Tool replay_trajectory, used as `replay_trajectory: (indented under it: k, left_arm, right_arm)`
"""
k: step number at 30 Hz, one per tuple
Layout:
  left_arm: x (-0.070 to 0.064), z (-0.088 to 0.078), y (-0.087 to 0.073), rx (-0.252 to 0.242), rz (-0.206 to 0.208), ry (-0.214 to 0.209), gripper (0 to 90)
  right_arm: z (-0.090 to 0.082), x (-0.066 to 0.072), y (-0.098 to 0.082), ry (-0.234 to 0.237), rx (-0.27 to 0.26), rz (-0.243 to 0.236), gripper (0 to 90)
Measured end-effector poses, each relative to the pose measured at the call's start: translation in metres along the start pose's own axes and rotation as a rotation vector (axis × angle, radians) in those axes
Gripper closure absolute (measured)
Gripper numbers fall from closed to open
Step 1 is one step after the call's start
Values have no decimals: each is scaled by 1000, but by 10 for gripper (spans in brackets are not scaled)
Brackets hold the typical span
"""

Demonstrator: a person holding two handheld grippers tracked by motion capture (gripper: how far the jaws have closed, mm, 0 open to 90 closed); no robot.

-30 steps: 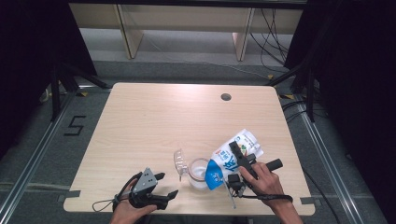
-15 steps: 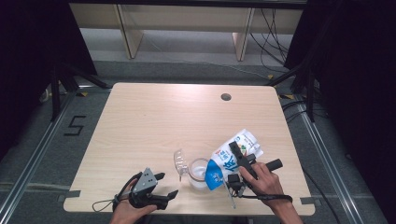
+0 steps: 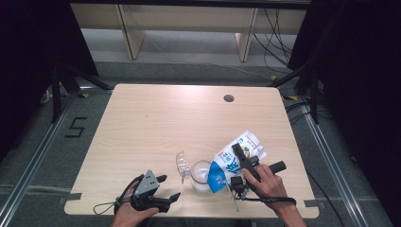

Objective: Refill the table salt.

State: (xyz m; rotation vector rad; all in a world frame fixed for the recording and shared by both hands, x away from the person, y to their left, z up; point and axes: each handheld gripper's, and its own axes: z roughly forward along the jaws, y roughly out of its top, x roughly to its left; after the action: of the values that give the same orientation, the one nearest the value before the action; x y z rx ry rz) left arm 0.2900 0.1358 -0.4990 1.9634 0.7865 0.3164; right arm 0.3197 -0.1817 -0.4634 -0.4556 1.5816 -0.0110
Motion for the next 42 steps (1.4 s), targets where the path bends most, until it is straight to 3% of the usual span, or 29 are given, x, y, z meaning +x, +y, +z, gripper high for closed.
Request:
replay_trajectory:
  k: [2, 4, 14, 15, 19, 20, 26, 40, 42]
  left_arm:
    - [0, 0, 0, 3, 4, -4, 218]
    - [0, 0, 0, 0, 2, -2, 218]
    - [1, 0, 0, 8, 6, 0, 218]
    - [-1, 1, 0, 0, -14, -1, 218]
    - [0, 0, 0, 2, -17, -4, 218]
    - [0, 0, 0, 2, -17, -4, 218]
    - [0, -1, 0, 4, -11, -3, 218]
    - [-1, 0, 0, 3, -12, 0, 218]
    - [-1, 0, 0, 2, -14, -1, 218]
  right_arm:
    - [0, 1, 0, 6, 3, 15, 729]
    - [0, -1, 0, -4, -5, -5, 729]
    - [0, -1, 0, 2, -6, -3, 736]
    - [1, -1, 0, 2, -7, -3, 737]
    - [2, -2, 1, 9, -6, -23, 739]
    - [2, 0, 2, 9, -11, 8, 739]
    - [2, 1, 3, 12, -7, 15, 742]
    - [1, -3, 1, 9, -2, -10, 747]
    - [2, -3, 1, 6, -3, 2, 747]
